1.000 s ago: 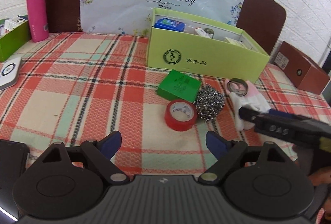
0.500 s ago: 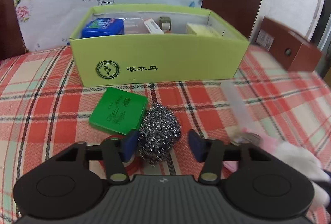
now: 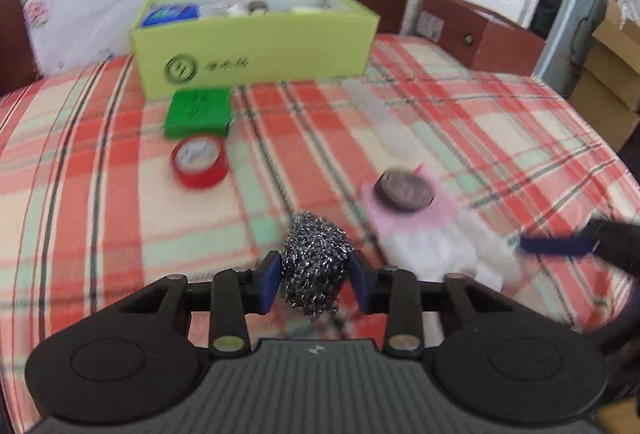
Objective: Organize objects
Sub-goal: 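Carry steel wool with left tool into lime-green box while right tool drops glove there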
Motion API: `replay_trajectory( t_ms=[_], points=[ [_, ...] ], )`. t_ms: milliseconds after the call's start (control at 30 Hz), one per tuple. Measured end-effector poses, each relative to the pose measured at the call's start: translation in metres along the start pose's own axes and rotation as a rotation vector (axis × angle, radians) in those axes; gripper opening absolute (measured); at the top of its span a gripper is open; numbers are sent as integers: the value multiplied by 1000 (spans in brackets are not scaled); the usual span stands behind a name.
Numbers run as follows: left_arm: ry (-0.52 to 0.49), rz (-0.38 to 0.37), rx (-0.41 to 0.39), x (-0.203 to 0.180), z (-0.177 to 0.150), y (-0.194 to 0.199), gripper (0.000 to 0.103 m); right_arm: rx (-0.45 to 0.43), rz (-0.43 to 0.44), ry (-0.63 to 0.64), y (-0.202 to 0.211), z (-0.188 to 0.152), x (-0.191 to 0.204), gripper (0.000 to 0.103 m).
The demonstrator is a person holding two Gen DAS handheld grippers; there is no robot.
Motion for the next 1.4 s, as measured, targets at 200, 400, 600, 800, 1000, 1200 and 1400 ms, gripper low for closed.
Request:
replay_trajectory(
  t_ms=[200, 400, 600, 800, 1000, 1200, 1400],
  points=[
    [69, 23, 6, 6, -8, -7, 59, 21, -99, -145, -29, 7, -26, 96],
    [71, 9, -3, 4, -2, -8, 48, 61, -108, -77, -57, -6, -18, 84],
    [84, -2, 7, 5, -4, -15, 49, 49, -101, 20, -56, -12, -6, 24],
    [75, -54, -1, 3, 4, -4, 36, 40, -37, -1, -37, 7, 1, 17],
    [84, -44, -95, 9, 41, 17, 36, 11, -58, 92, -19, 36, 2, 17],
    [96, -64, -123, 6, 57, 22, 36, -61, -40, 57, -7, 62, -2, 17],
    [80, -83, -161, 4, 82, 27, 36, -104, -47, 67, -5, 84, -5, 17]
  ],
)
Point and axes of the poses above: each gripper's, at about its wrist camera, not at the fingertips, and y roughly against the way its jaws point, x to its left, z to its top, the point moved 10 cm from there along -y, roughly the way its jaws point, and after that the axes turned 7 degrees about -x, right-handed, at the moved point
